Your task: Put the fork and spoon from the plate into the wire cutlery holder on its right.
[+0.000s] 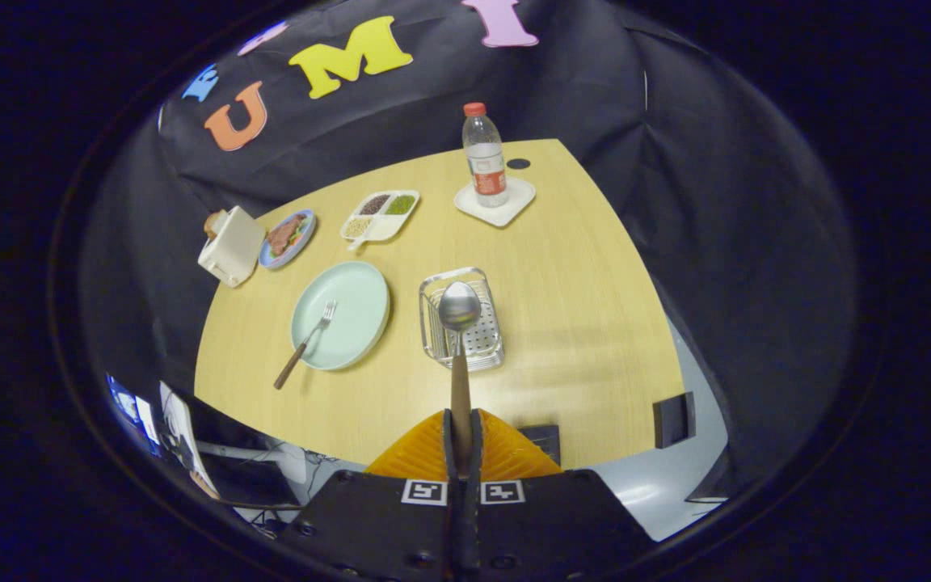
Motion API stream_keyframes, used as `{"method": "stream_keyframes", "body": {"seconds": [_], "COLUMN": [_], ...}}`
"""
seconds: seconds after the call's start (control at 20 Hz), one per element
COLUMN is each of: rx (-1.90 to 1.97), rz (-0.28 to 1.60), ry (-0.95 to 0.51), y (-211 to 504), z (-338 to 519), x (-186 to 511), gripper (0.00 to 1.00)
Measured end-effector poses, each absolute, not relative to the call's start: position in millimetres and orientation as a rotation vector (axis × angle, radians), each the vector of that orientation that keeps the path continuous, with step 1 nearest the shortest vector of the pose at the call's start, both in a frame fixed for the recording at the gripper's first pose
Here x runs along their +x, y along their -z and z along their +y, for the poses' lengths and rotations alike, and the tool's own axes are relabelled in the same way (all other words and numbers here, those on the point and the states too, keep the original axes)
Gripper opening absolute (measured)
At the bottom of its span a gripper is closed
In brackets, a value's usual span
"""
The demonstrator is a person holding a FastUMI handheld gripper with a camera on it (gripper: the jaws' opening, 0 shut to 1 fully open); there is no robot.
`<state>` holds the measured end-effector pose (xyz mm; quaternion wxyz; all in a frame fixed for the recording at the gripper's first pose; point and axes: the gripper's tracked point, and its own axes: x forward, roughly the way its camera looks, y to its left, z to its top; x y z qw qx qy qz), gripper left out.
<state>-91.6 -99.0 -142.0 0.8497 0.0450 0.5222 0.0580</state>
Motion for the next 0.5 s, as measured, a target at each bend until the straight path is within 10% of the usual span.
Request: {"method": "stream_keyframes", "body": {"seconds": [0.4,0.5], "rx": [0.103,0.081], "rz": [1.092,1.044], "ry": [-0.084,-0.059], "y": [137.0,128.8], "z": [-85.6,-85.2], "x": [-65.5,-57.2], "gripper": [0.08,0.28]}}
